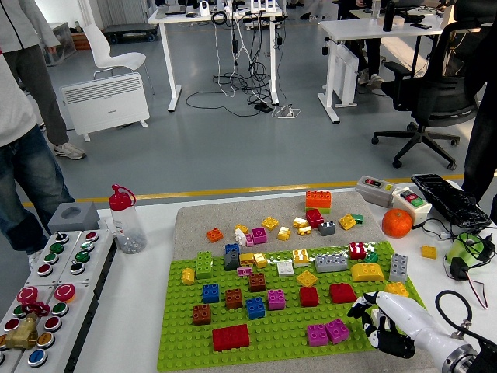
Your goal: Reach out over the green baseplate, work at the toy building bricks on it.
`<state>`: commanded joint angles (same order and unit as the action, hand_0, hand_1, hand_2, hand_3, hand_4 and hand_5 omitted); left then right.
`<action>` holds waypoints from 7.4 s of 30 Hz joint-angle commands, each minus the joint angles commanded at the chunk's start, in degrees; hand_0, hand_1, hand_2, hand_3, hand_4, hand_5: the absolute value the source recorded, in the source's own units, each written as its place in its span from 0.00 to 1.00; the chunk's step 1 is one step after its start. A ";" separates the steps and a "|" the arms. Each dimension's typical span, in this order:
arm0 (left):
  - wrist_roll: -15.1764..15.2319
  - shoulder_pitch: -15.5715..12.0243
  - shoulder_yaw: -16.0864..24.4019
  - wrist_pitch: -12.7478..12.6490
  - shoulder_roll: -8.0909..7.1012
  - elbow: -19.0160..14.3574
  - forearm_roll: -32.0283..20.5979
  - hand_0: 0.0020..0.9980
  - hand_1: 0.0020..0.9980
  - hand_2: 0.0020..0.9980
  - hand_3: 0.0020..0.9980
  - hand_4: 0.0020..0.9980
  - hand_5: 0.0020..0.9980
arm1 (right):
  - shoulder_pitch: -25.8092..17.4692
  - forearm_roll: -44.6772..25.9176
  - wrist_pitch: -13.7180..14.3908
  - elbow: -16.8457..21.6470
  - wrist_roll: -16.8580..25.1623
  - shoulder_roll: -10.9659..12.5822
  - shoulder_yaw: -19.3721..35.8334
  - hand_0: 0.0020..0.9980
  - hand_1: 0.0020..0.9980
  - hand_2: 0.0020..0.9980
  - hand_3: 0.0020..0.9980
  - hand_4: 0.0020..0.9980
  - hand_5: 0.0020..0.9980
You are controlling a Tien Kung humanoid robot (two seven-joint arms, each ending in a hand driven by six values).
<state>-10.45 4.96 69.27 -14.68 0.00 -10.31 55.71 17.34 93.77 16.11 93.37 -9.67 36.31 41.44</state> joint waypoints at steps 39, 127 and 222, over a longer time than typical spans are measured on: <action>-0.21 0.03 0.03 -0.02 0.00 0.00 0.26 0.67 0.61 0.56 0.46 0.24 1.00 | 0.93 -1.43 -0.21 -3.65 -0.40 -1.95 -1.65 0.18 0.27 0.61 0.57 0.18 0.04; -0.34 0.02 0.33 0.05 0.00 0.00 0.74 0.66 0.61 0.56 0.46 0.24 1.00 | 3.24 9.43 0.70 -2.07 -0.52 -3.84 -4.95 0.17 0.28 0.61 0.56 0.21 0.06; -0.75 -0.34 0.81 0.03 0.00 0.00 1.82 0.67 0.61 0.56 0.46 0.24 1.00 | 7.37 16.39 7.90 -1.38 -3.08 -8.43 -5.70 0.46 0.59 0.77 0.79 0.66 0.22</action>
<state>-11.19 4.62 70.08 -14.65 0.00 -10.31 57.52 24.71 110.15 24.01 91.99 -12.75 27.89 35.74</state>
